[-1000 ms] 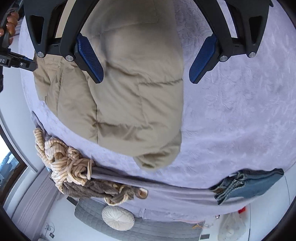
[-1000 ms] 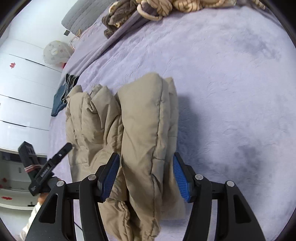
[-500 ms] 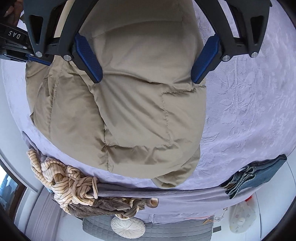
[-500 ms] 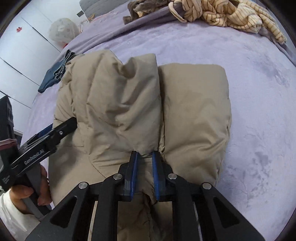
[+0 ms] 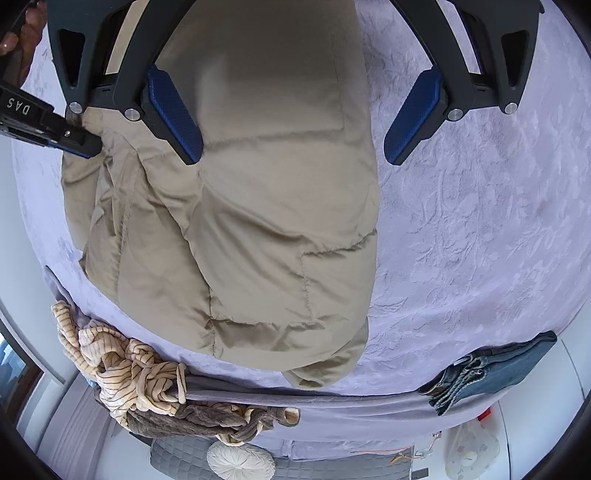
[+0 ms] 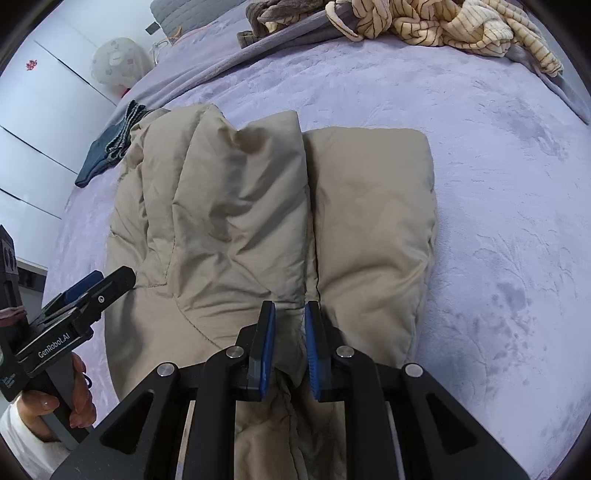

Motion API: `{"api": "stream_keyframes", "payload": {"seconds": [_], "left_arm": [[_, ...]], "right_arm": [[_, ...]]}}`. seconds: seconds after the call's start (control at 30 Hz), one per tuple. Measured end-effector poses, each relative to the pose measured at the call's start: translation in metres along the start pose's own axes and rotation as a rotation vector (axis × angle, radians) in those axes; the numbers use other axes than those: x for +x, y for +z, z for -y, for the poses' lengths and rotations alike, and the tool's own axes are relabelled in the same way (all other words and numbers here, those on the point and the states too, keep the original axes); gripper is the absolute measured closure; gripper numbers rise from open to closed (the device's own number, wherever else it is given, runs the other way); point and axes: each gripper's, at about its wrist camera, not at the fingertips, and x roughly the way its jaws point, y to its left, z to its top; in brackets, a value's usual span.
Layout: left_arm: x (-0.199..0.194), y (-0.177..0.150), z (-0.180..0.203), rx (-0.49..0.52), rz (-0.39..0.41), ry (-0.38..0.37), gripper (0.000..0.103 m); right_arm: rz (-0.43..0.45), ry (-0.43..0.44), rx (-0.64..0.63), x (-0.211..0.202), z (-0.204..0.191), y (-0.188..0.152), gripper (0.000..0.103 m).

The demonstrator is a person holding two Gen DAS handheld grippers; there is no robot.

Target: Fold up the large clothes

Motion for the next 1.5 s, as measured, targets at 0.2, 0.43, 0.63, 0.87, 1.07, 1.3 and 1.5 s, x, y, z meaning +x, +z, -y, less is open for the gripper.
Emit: {"api": "stream_keyframes", "payload": {"seconds": [0.2,0.43,0.63,0.87,1.07,1.3,1.5], "left_arm": [[-0.013,-0.029,-0.007,-0.005,-0.050,-0.001,0.004],[-0.025,-0.046,-0.012,-0.032,-0.093,0.003,0.004],[-0.041,-0.048,-0.014,-0.011,-0.102,0.006,0.004],[-0.060,-0.055,-0.017,0.016,-0.117,0.002,0.002],[-0.069,-0.066,-0.020,0.025,-0.124,-0.024,0.001],[-0.080,-0.080,-0.023,0.063,-0.126,0.012,0.001],[-0.102,-0.084,-0.027,0.062,-0.080,0.065,0.001]], "right_arm": [[0.012,0.016,-0.005,-0.033,-0.007,-0.027,0.084],[-0.069,-0.033,0.032,-0.030,0.000,-0.060,0.084],[-0.079,-0.040,0.060,-0.035,0.004,-0.067,0.084],[-0.049,-0.063,0.087,-0.056,0.001,-0.076,0.084],[-0.033,-0.089,0.110,-0.069,-0.004,-0.089,0.084],[-0.050,-0.094,0.120,-0.071,-0.016,-0.107,0.083],[-0.055,-0.085,0.090,-0.076,-0.030,-0.110,0.083]]}}
